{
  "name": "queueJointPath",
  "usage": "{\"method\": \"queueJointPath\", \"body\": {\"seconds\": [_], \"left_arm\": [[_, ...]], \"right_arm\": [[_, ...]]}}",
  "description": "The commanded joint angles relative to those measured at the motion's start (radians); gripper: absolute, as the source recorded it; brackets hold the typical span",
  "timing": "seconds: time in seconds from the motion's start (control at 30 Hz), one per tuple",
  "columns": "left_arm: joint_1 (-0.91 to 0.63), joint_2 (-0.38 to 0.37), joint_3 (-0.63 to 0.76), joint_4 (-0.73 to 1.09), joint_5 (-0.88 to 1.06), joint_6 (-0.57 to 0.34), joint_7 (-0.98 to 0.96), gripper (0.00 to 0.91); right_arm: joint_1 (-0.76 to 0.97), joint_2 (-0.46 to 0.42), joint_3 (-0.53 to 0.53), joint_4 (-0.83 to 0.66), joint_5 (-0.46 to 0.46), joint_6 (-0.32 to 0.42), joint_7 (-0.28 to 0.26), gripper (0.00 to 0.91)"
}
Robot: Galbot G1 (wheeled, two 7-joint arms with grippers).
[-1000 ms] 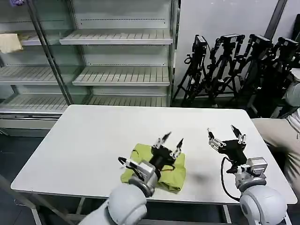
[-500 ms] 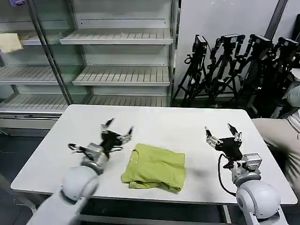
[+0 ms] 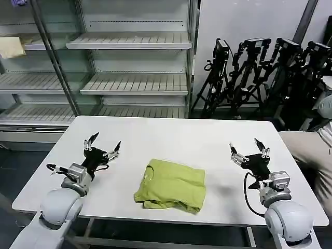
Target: Fold and organize the clothes.
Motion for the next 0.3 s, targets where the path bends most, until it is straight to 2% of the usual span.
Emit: {"method": "queueJointPath", "body": {"seconds": [0.03, 0.17, 0.3], "left_arm": [[0.081, 0.031, -0.060, -0.018, 0.108, -0.132, 0.043, 0.907], [0.075, 0.061, -0.061, -0.033, 0.118, -0.177, 0.032, 0.907], [0.093, 0.080, -0.080, -0.059, 0.116, -0.185, 0.019, 0.907]], "right_arm": [[-0.026, 0.016, 0.028, -0.012, -0.090, 0.105, -0.047, 0.907], [-0.043, 0.037, 0.040, -0.013, -0.104, 0.124, -0.047, 0.907], [-0.053, 0.049, 0.042, -0.010, -0.125, 0.136, -0.049, 0.907]]}}
